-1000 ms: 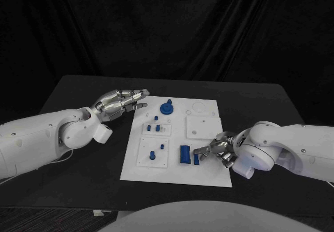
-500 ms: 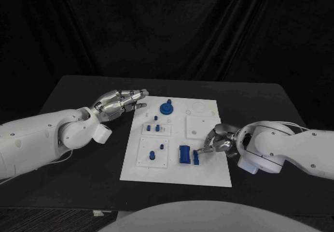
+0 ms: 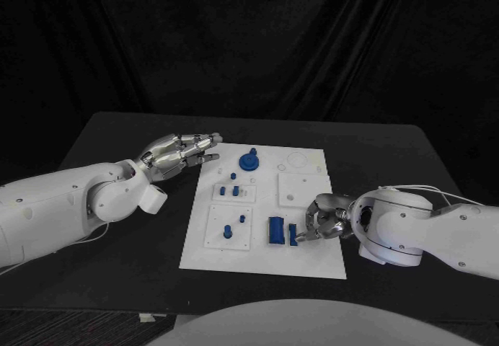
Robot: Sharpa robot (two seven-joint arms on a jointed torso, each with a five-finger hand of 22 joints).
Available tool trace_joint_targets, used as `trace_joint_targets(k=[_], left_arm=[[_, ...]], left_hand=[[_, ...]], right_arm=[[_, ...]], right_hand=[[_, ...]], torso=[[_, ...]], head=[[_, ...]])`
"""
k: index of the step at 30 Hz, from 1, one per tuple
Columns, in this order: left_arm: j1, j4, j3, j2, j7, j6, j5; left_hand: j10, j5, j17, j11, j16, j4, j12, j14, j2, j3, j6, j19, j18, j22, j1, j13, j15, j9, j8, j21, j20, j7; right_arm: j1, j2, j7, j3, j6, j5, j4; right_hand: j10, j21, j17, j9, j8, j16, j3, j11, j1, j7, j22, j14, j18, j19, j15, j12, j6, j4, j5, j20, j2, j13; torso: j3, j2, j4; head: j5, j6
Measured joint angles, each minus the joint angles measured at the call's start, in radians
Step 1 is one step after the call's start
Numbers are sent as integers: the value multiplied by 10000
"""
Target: Assemble the parts on the task board
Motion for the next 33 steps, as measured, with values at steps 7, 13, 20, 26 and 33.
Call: trace_joint_targets(k=[7,13,20,26,33], left_arm=[[0,-22,0,5,-2,8,0],[0,-30,0,7,-6,14,0],[-1,-48,0,15,-13,22,0],[-1,-54,0,19,-20,31,0],[-2,-62,0,27,-30,50,0]], left_hand=[[0,0,0,0,0,0,0,0,0,0,0,0,-1,5,0,-1,0,0,0,0,0,0],[0,0,-1,0,0,0,0,0,0,0,0,0,1,10,0,-1,0,0,0,0,0,0],[0,0,-1,0,0,0,0,0,0,0,0,0,0,10,0,-2,0,0,0,0,0,0],[0,0,0,0,0,0,0,0,0,0,0,0,0,9,0,-2,0,0,0,0,0,0],[0,0,-1,0,39,-18,0,0,0,18,0,0,0,17,0,-3,0,0,0,0,0,0]], right_arm=[[-72,53,-16,0,213,-258,-14],[-92,71,-22,1,300,-357,-18],[-99,96,-31,1,352,-418,-27],[-102,140,-48,2,362,-443,-56],[-104,227,-101,2,363,-455,-127]], right_hand=[[28,-96,0,268,161,0,-40,-28,-186,-36,-1,-34,-1,-24,-33,0,-36,40,-6,-48,-185,0],[-1,-96,0,411,219,0,-196,-71,-369,-71,-1,-2,-1,-24,-65,0,-71,53,-38,-48,-69,0],[-2,-96,0,459,219,0,-320,-71,-434,-108,-1,-1,-1,-59,-65,0,-107,41,-38,-83,-3,0],[-2,-96,0,527,219,0,-444,-71,-513,-143,-1,-2,-2,-59,-65,0,-143,53,-38,-83,77,0],[-2,-96,0,655,273,0,-542,-71,-646,-143,-2,-29,-2,-34,-92,0,-143,35,-38,-108,209,0]], torso=[[0,5,-1],[0,4,-2],[-1,-2,-3],[0,-1,-2],[-1,-1,-3]], head=[[-9,0],[12,0],[1,0],[-9,0],[-17,0]])
